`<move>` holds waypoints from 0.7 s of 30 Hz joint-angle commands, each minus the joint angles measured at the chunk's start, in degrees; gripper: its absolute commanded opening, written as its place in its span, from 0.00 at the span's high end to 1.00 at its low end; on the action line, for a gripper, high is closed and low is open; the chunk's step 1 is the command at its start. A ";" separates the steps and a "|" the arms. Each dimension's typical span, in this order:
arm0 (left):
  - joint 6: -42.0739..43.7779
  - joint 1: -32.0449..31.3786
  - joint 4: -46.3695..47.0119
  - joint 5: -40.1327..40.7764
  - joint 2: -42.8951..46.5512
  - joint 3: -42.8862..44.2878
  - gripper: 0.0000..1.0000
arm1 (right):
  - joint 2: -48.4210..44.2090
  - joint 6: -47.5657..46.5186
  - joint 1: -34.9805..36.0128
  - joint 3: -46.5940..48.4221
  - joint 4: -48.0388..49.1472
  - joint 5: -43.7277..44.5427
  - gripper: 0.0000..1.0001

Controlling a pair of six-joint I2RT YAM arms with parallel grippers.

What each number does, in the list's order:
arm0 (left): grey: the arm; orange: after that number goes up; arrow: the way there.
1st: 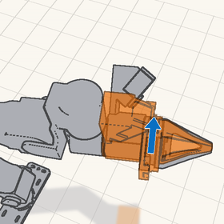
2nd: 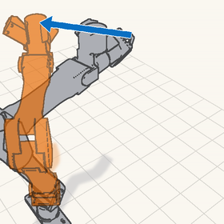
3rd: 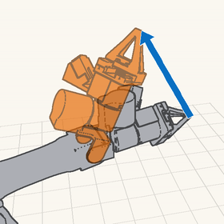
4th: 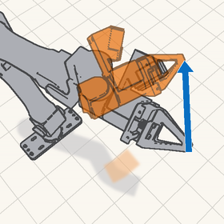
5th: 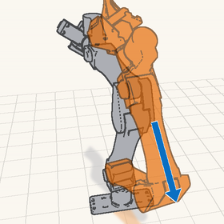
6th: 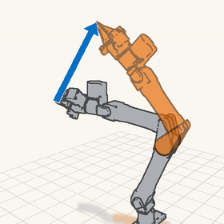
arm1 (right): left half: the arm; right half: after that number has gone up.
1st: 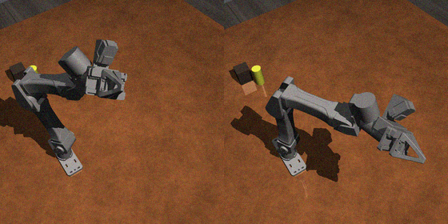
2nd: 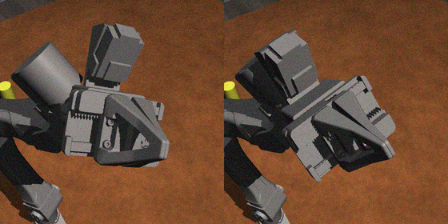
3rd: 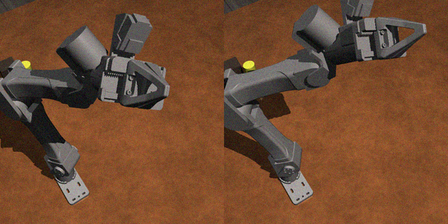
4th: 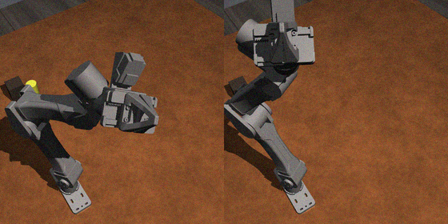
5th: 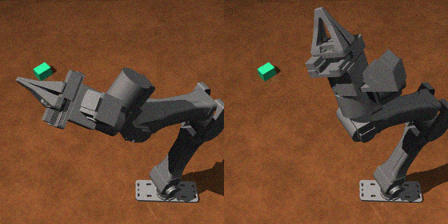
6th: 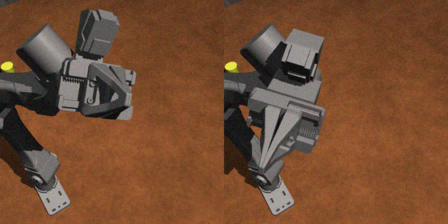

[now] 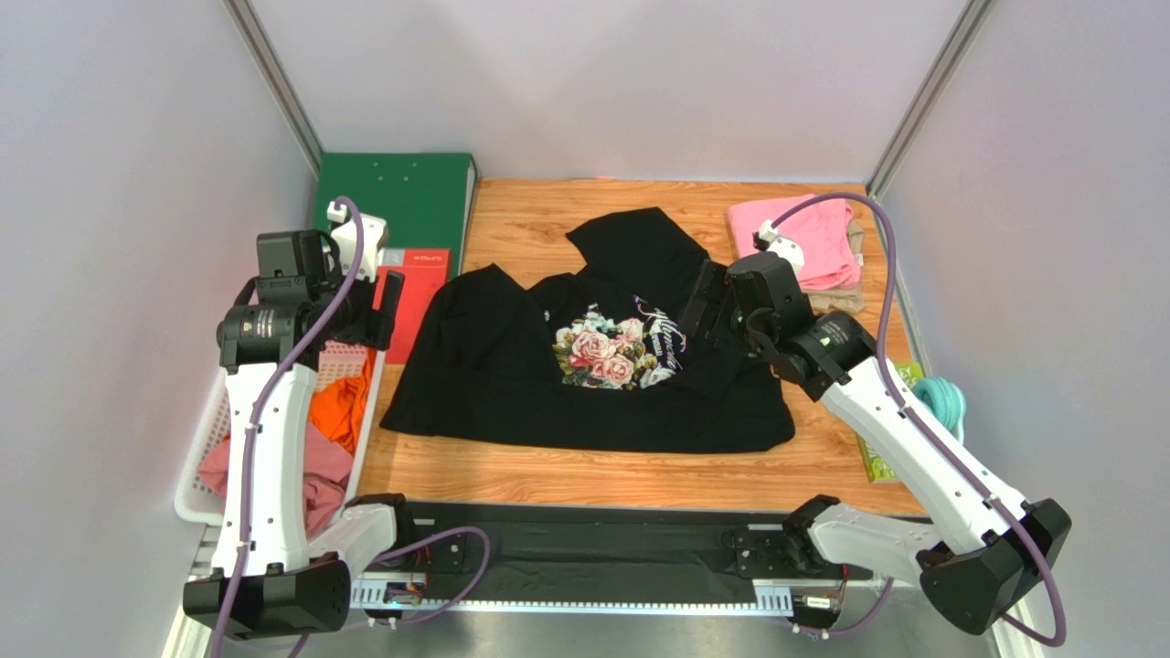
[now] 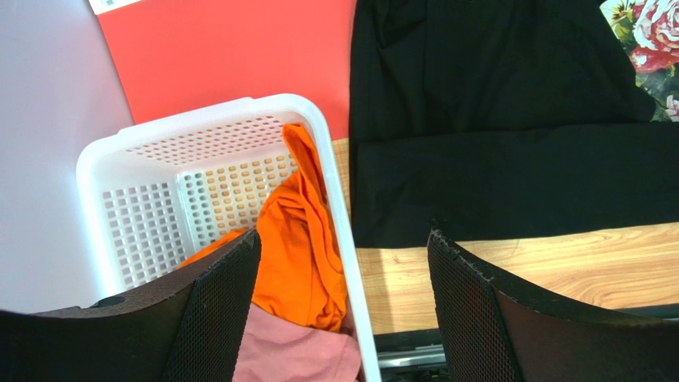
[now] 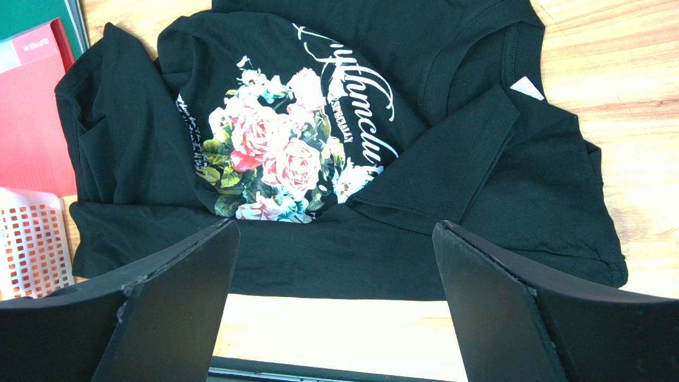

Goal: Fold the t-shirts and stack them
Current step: Fold the flattened tshirt in 1/3 of the way

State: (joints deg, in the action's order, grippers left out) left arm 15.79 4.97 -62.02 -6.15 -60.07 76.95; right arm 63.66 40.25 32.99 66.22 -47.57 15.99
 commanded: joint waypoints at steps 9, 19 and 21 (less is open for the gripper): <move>1.43 0.21 -0.56 0.17 2.06 1.19 0.16 | -0.99 0.53 0.41 1.99 -0.15 1.76 0.00; 1.79 0.13 -0.56 0.62 2.42 0.75 0.16 | -0.99 0.44 0.32 1.72 -0.15 1.85 0.00; 1.87 0.13 -0.47 1.05 2.59 0.49 0.16 | -0.82 0.44 0.40 1.81 -0.07 1.77 0.00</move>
State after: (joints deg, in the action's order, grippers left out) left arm 16.82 4.97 -62.39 -5.50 -58.72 76.95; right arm 63.66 40.25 32.99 66.28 -47.77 16.03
